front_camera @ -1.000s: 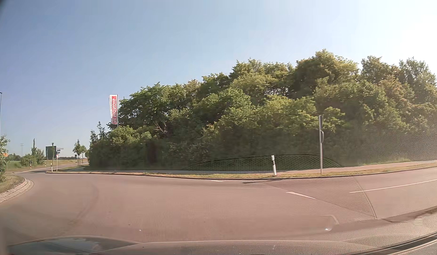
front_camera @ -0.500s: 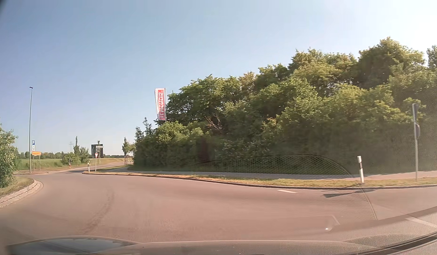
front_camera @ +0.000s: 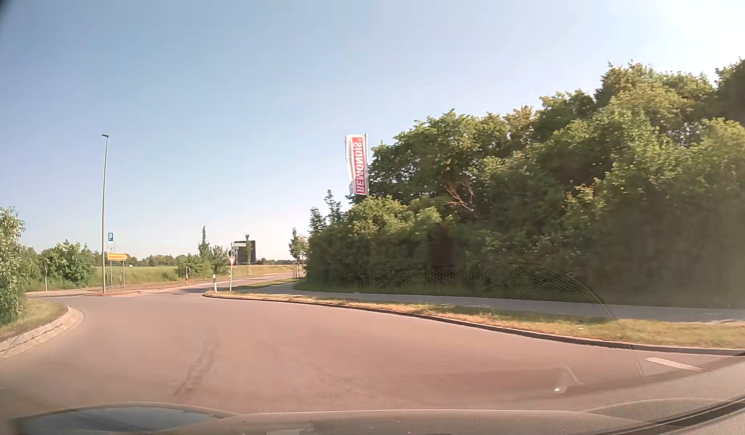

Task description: Follow the waypoints while adhering to traffic rules and regulations

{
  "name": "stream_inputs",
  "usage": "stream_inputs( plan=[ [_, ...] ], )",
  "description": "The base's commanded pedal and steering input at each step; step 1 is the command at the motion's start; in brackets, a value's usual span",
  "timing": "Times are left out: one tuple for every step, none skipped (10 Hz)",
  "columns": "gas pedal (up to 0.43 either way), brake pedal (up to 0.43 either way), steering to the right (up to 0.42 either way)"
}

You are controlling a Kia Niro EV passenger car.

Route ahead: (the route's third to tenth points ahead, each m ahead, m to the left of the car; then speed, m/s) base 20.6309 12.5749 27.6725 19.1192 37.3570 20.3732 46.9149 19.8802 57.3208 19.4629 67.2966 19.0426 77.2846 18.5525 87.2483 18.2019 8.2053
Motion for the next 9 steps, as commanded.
stream_inputs(
  plan=[
    [0.220,0.012,-0.215],
    [0.220,0.012,-0.215],
    [0.220,0.012,-0.215],
    [0.220,0.012,-0.213],
    [0.220,0.006,-0.207],
    [0.220,0.012,-0.198],
    [0.220,0.012,-0.191],
    [0.220,0.012,-0.189],
    [0.220,0.012,-0.188]
  ],
)
